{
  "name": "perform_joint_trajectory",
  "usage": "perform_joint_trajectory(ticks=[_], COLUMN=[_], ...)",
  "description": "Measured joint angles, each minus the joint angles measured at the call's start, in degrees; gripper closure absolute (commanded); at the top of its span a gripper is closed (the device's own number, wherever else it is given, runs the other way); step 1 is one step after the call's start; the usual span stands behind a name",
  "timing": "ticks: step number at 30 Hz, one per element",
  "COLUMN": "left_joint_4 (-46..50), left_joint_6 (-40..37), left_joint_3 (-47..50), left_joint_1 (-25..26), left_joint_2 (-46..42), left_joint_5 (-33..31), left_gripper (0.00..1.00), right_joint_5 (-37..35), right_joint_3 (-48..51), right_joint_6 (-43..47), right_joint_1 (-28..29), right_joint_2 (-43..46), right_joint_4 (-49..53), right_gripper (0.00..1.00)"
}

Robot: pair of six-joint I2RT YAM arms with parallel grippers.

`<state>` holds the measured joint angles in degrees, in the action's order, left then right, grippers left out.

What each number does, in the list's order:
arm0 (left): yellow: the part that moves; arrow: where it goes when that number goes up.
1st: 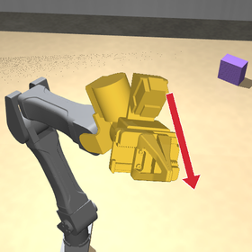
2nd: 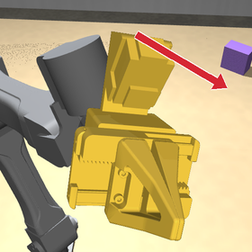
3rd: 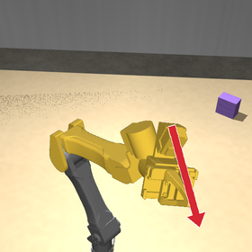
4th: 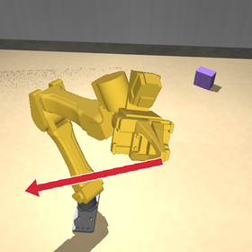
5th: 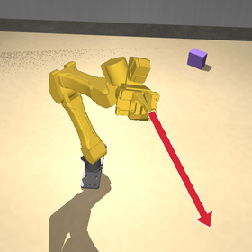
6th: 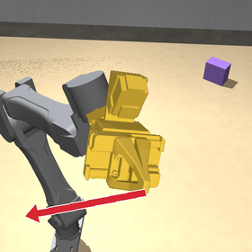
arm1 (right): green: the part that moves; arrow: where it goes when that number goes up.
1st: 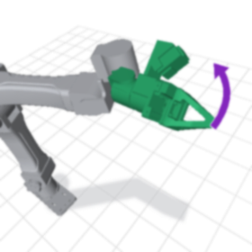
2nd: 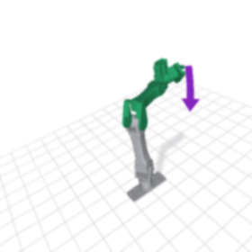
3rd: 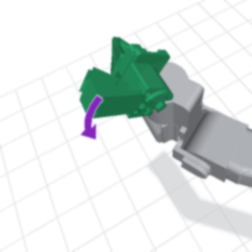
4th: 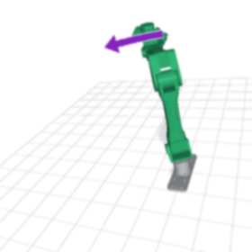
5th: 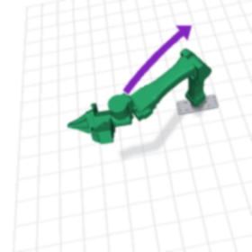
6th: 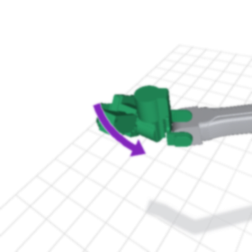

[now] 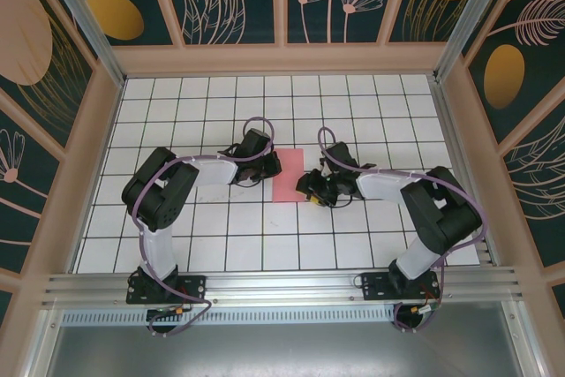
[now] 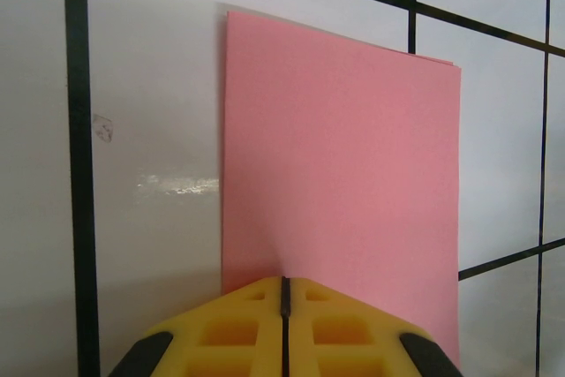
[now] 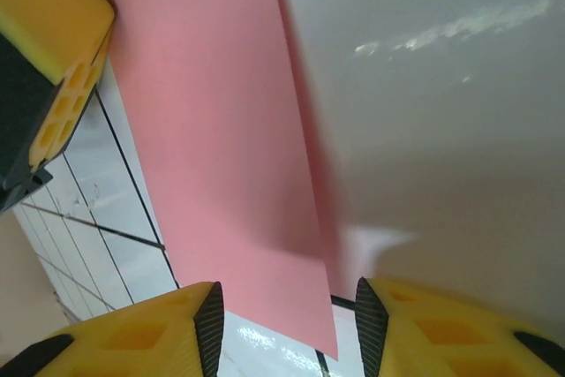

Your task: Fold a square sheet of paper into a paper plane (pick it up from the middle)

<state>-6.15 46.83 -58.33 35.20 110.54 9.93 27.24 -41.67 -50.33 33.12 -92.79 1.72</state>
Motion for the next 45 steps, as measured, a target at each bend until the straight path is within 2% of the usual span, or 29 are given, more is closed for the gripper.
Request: perform_joint_trajectory(ticks=[7,15,17,26,37,45], left_joint_4=[0.0,-0.02,-0.04,-1.11,-1.46,-0.26], left_joint_6=[0.0,0.0,-0.02,-0.02,-0.04,-1.73], left_joint_3=[0.02,0.02,0.02,0.7,0.9,0.66], left_joint_1=[0.0,0.0,0.0,-0.04,-0.04,-0.04], left_joint_2=[0.0,-0.02,-0.07,-0.24,-0.24,-2.12], left_joint_5=[0.0,0.07,0.11,1.33,1.75,1.18], left_gripper=[0.91,0.91,0.91,0.92,0.92,0.86], right_joint_5=[2.56,2.69,2.38,2.84,3.3,2.99], right_joint_3=[0.0,1.6,1.6,0.2,-5.99,-7.96], right_joint_6=[-0.63,-3.04,-3.78,-4.26,-4.09,-3.61], right_joint_1=[0.24,-0.39,-0.52,-0.55,-0.11,0.24], right_joint_2=[-0.04,1.07,1.44,1.18,-4.98,-7.93], right_joint_4=[-1.84,-3.87,-3.85,-4.02,-5.07,-5.49], right_gripper=[0.6,0.88,0.9,0.91,0.91,0.91])
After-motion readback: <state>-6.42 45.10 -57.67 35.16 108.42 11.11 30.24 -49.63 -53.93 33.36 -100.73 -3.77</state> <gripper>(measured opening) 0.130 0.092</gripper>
